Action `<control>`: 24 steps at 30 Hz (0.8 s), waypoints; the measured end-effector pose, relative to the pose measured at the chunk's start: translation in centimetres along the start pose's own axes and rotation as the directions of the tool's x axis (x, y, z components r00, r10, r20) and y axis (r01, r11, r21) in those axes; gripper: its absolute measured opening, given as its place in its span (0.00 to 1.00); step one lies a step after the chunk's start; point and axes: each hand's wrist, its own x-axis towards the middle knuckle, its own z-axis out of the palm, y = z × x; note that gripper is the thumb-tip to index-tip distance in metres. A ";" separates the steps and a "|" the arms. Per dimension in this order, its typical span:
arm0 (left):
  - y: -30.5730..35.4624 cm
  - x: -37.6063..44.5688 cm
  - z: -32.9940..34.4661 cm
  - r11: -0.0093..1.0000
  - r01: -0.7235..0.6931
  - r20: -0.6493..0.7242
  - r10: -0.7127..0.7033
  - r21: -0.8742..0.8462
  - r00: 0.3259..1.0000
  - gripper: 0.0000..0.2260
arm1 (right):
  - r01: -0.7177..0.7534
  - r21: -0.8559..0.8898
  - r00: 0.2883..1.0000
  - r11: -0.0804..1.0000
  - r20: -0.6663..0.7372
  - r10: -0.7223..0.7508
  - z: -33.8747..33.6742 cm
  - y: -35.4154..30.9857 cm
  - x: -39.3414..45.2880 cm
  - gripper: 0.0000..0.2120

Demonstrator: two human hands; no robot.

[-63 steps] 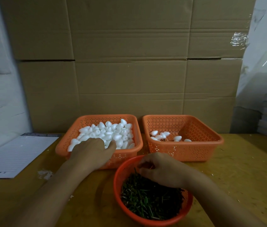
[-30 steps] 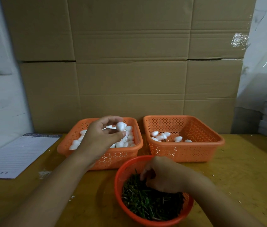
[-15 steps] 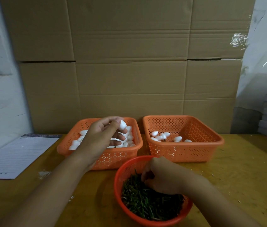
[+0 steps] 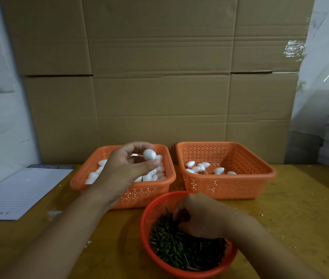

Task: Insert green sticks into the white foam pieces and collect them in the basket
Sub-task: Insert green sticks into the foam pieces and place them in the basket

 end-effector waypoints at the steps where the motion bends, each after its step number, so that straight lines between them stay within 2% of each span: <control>1: 0.0 0.0 0.0 1.000 -0.005 0.001 0.005 -0.009 1.000 0.17 | -0.005 0.002 1.000 1.000 0.003 0.005 0.0 0.0 0.0 0.13; 12: 0.8 -0.5 0.5 0.999 -0.031 0.022 0.032 -0.036 0.999 0.17 | -0.021 0.015 1.000 1.000 0.004 0.021 0.1 0.1 0.0 0.14; 19: 1.3 -0.6 0.9 0.989 -0.045 0.124 0.063 -0.142 0.990 0.17 | -0.016 0.038 1.000 0.999 -0.001 0.016 0.2 0.3 0.1 0.14; 24: 1.3 -0.7 1.0 0.985 -0.087 0.170 0.112 -0.148 0.979 0.17 | -0.006 0.039 1.000 0.999 -0.007 0.006 0.2 0.3 0.1 0.14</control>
